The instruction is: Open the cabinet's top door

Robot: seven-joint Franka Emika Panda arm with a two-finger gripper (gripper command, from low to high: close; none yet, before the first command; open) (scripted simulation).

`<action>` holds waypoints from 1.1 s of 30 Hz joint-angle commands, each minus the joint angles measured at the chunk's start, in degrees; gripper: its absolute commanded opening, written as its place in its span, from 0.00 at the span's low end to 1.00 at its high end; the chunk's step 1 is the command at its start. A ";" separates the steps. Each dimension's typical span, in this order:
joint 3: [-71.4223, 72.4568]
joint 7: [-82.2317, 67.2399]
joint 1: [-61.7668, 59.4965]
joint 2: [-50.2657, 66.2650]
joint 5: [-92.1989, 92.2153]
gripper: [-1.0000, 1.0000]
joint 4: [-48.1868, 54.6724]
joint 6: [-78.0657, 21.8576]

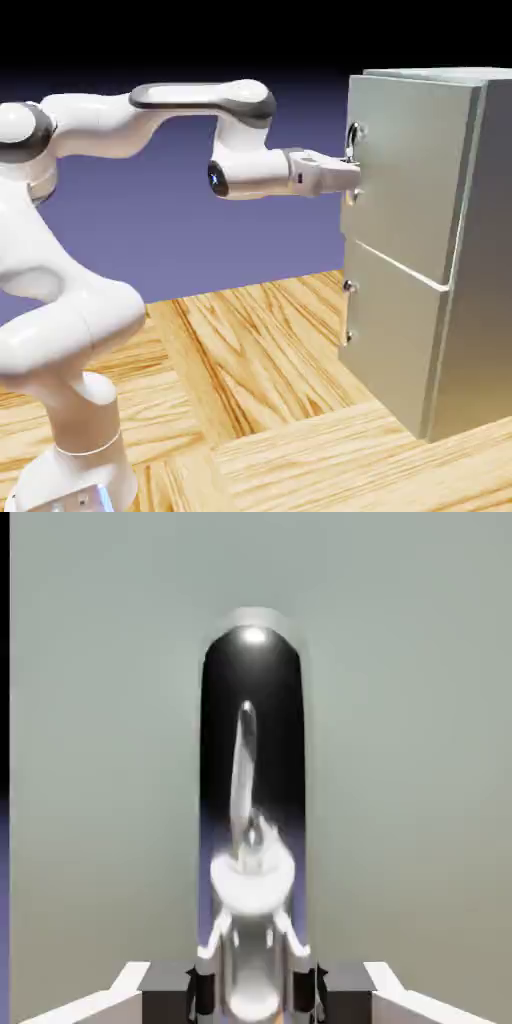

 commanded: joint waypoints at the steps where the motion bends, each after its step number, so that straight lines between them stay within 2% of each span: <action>1: -1.46 -2.48 1.85 1.48 0.67 0.00 -0.44 -0.09; 4: -6.61 -7.17 8.04 4.75 0.59 0.00 -2.48 -1.20; 17: -32.28 8.17 30.17 -0.36 -29.73 0.00 -20.88 -19.58; 25: -47.17 14.75 33.25 -4.48 -49.67 0.00 -28.07 -36.00; 33: -62.32 16.32 31.36 -1.92 -69.20 0.00 -28.15 -55.47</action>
